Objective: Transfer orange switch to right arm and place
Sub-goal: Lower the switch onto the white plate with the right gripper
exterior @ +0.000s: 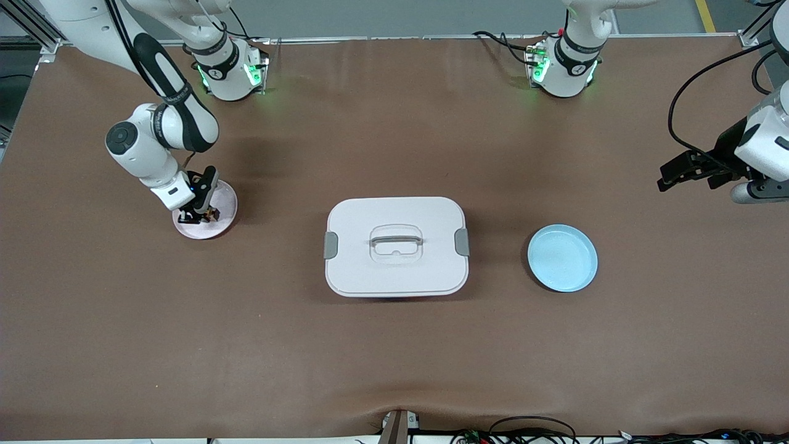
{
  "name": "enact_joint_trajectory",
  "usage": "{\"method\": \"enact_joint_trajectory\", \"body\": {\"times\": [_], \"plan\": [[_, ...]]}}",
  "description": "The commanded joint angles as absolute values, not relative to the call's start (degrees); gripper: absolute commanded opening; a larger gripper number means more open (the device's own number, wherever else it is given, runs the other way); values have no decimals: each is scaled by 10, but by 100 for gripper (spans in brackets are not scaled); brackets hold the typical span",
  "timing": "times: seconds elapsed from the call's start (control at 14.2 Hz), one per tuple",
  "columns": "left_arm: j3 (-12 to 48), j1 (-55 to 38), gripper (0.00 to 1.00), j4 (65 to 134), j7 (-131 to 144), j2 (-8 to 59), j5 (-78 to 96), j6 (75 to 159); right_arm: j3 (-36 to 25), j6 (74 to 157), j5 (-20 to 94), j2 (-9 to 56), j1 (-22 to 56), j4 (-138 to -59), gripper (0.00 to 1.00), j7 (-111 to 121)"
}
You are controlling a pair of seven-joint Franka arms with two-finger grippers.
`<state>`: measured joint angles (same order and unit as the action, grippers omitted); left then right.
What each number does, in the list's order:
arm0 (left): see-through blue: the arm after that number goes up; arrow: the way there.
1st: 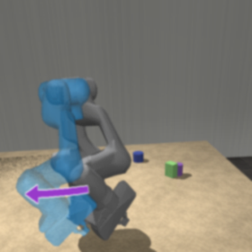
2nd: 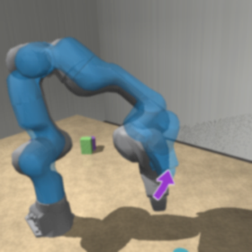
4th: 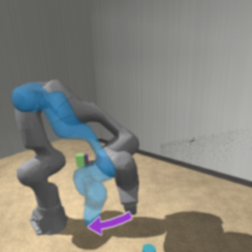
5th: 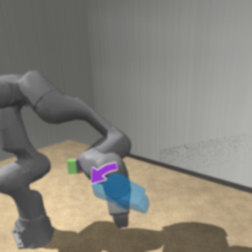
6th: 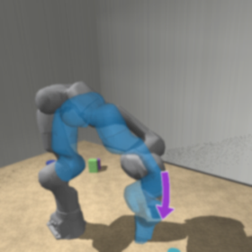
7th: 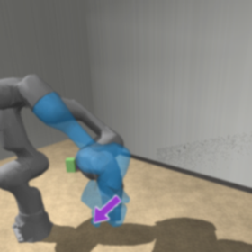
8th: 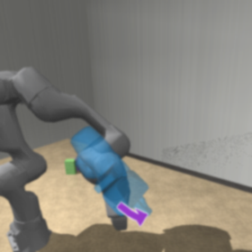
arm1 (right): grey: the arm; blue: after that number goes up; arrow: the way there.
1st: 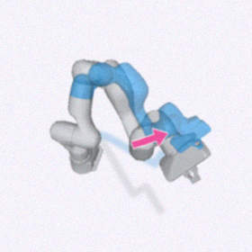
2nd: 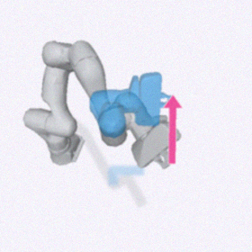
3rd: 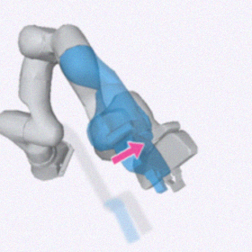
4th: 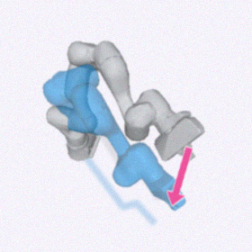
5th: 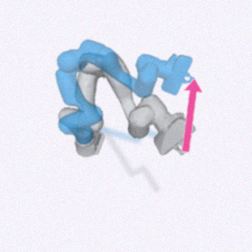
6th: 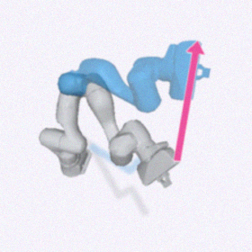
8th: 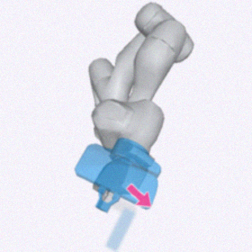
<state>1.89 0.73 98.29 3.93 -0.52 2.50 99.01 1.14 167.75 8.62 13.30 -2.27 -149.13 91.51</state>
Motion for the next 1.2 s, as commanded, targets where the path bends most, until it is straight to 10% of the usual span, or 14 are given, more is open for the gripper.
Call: {"method": "enact_joint_trajectory", "body": {"times": [0.0, 0.07, 0.42, 1.13], "plan": [[-5, -11, 100, 987, 29, -10, 18, 997, 15, 1685, 98, 134, -24, -1506, 0, 911], [-4, -11, 100, 986, 29, -11, 18, 997, 15, 1685, 98, 134, -24, -1506, 99, 911], [0, -7, 100, 960, 32, -13, 15, 978, 17, 1667, 98, 127, -18, -1498, 100, 900], [7, -9, 100, 899, 31, -13, 12, 889, 14, 1358, 99, 61, -17, -1362, 100, 787]]}}
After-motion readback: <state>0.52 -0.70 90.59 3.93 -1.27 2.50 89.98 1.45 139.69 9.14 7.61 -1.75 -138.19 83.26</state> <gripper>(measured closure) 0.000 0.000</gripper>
